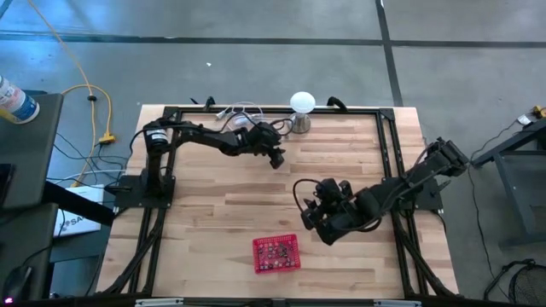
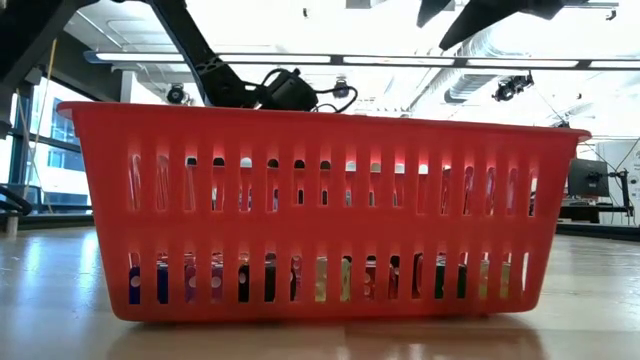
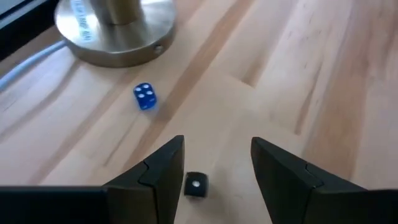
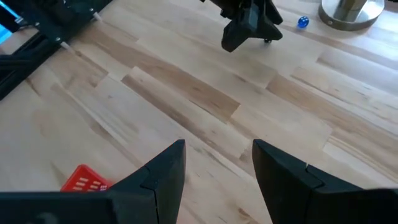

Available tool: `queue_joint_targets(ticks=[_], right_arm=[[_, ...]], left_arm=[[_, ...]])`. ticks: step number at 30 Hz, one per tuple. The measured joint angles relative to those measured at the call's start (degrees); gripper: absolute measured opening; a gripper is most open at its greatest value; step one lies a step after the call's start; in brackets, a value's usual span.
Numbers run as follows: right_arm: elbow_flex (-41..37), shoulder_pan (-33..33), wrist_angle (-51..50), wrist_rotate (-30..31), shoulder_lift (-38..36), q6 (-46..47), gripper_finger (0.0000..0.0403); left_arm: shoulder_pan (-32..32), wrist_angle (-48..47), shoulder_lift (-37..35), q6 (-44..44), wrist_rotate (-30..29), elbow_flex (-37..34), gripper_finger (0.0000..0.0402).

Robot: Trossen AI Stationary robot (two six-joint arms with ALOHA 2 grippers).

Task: Pick & Place Dice
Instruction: Put the black dice into the red bin

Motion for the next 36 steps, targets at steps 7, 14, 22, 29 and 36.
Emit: queue_joint_targets(ticks=[7, 14, 22, 29, 36], right_arm=[[0.0, -0.8, 1.4, -0.1, 0.0, 0.0, 0.0177], [0.0, -2.5, 3.0, -0.2, 0.0, -0.8, 0.0177], [0.0, -4.3, 5.1, -0.2, 0.0, -4.0, 0.0177], [0.0, -5.2, 5.5, -0.1, 0.0, -5.0, 0.0177], [0.0, -5.2, 5.4, -0.1, 0.0, -5.0, 0.0177]], left_arm=[[1.3, -2.0, 0.5, -3.8, 0.5, 0.0, 0.0179], [1.4, -3.1, 2.2, -4.6, 1.3, 0.2, 0.0179], [1.3, -3.9, 3.1, -5.2, 2.6, 0.3, 0.0179], [1.4, -4.3, 3.1, -5.2, 2.6, 0.3, 0.0157], [1.4, -4.6, 3.2, -4.0, 1.7, 0.3, 0.0089]])
